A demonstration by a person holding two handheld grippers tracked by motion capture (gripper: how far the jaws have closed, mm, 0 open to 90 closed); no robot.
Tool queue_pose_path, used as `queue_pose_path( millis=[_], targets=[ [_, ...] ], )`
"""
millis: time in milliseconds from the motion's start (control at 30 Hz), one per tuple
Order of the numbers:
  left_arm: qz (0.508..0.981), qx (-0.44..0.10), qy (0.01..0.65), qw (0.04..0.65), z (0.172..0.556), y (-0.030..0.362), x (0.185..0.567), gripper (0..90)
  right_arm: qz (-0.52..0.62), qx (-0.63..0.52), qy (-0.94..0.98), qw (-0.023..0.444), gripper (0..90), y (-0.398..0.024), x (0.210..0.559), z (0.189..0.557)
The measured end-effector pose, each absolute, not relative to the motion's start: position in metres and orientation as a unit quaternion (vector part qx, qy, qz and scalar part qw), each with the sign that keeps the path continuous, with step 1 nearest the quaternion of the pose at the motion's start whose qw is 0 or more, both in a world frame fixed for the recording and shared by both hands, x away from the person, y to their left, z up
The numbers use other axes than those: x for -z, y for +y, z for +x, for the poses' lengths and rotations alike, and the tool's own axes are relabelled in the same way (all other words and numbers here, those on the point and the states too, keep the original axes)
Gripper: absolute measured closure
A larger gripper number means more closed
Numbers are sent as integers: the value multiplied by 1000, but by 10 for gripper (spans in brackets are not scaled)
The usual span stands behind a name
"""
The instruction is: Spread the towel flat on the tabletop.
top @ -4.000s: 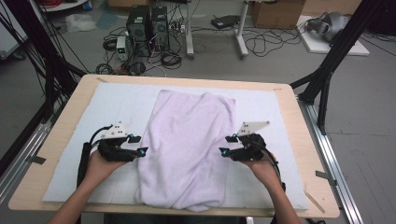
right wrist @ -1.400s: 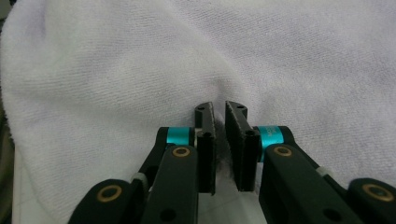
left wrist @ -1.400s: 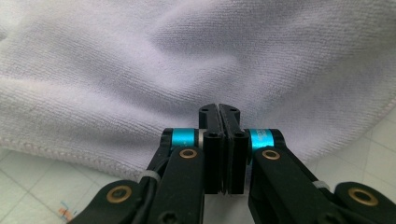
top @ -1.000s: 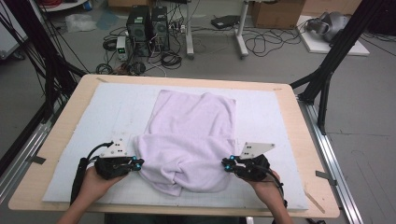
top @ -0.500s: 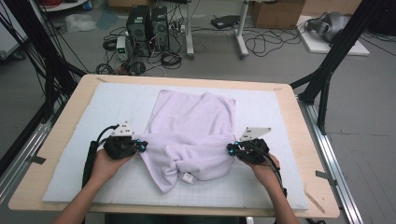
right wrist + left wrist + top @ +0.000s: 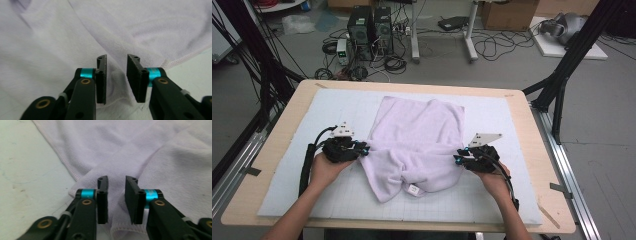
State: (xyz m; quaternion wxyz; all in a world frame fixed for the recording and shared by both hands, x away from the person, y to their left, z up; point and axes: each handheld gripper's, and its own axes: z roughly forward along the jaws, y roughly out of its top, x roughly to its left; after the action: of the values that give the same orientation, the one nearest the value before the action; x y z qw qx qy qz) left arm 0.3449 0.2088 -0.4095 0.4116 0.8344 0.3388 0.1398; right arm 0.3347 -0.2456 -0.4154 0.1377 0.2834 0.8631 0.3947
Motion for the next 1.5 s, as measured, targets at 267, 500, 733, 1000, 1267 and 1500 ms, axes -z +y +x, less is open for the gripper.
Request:
queue_pose_path(
  millis=[267, 500, 733, 1000, 1267, 1500],
  targets=[
    [823, -153, 328, 438, 308, 224, 395, 556, 263, -439, 846, 150, 642, -252, 404, 297],
    [831, -132, 303, 449, 280, 207, 407, 488, 231, -437, 859, 135, 610, -237, 410, 277],
    [858, -96, 267, 429, 273, 179, 423, 458, 216, -430, 871, 101, 565, -221, 427, 275],
    [885, -98, 241, 387, 278, 154, 441, 534, 223, -391, 889, 80, 562, -205, 445, 293],
    [889, -90, 229, 386, 278, 153, 439, 841, 216, -402, 888, 56, 798, -202, 446, 297],
    [877, -92, 239, 406, 275, 168, 430, 856, 215, -409, 885, 57, 865, -207, 440, 296]
  ],
)
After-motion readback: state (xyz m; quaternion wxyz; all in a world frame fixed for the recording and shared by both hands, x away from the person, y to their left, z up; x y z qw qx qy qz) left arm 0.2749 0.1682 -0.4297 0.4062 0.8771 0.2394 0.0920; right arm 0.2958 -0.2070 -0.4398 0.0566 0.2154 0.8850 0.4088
